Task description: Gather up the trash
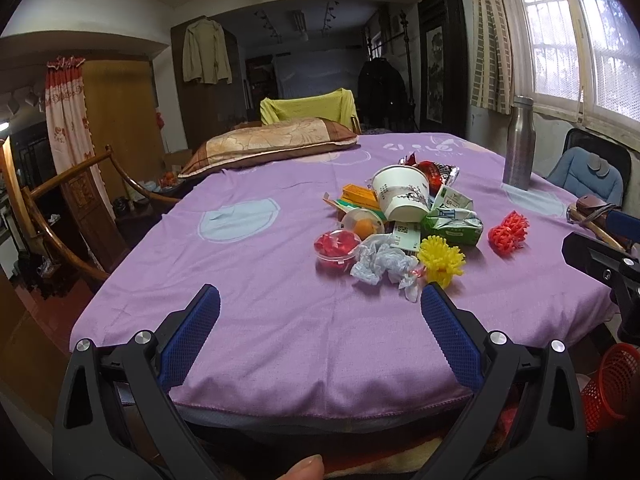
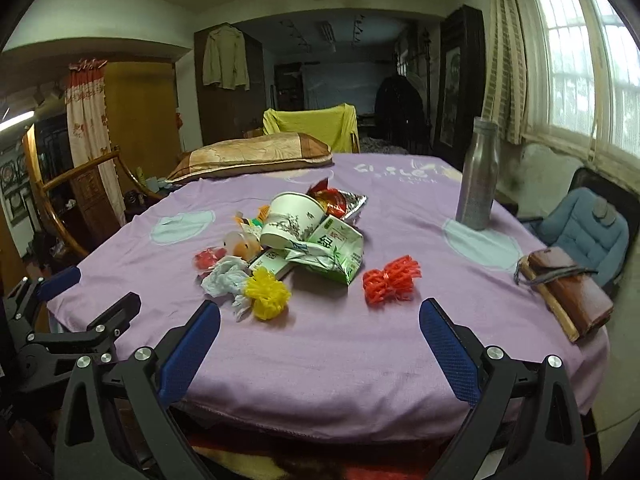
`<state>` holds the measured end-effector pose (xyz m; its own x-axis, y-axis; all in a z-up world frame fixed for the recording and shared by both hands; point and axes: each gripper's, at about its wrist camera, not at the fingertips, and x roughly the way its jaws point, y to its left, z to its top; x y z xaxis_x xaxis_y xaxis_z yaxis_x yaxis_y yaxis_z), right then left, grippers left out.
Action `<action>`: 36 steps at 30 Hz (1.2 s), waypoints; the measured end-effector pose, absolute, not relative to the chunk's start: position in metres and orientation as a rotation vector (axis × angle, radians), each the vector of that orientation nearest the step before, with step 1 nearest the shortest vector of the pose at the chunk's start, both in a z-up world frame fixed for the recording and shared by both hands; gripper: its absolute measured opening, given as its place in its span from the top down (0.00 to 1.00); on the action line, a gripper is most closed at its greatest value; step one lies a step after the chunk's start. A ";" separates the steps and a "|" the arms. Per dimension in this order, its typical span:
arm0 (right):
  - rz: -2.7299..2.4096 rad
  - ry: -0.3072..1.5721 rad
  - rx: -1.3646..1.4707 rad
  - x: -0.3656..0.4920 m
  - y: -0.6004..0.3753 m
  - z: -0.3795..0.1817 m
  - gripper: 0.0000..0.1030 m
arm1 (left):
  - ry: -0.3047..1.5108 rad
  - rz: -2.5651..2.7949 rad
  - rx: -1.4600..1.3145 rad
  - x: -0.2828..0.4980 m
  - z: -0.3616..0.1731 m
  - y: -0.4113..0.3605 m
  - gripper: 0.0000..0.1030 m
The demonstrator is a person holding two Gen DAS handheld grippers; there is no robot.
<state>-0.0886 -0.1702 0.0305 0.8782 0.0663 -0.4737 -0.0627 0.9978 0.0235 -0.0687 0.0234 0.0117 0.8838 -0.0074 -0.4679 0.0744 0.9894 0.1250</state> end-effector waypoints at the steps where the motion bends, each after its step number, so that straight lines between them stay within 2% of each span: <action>1: 0.068 0.484 -0.004 -0.091 -0.167 0.032 0.05 | 0.483 -0.040 0.141 -0.069 0.012 0.024 0.06; 8: 0.077 0.453 -0.064 -0.101 -0.154 0.035 0.05 | 0.490 -0.038 0.128 -0.068 0.012 0.030 0.06; 36: 0.095 0.453 -0.003 -0.107 -0.163 0.035 0.05 | 0.488 -0.042 0.131 -0.070 0.011 0.029 0.06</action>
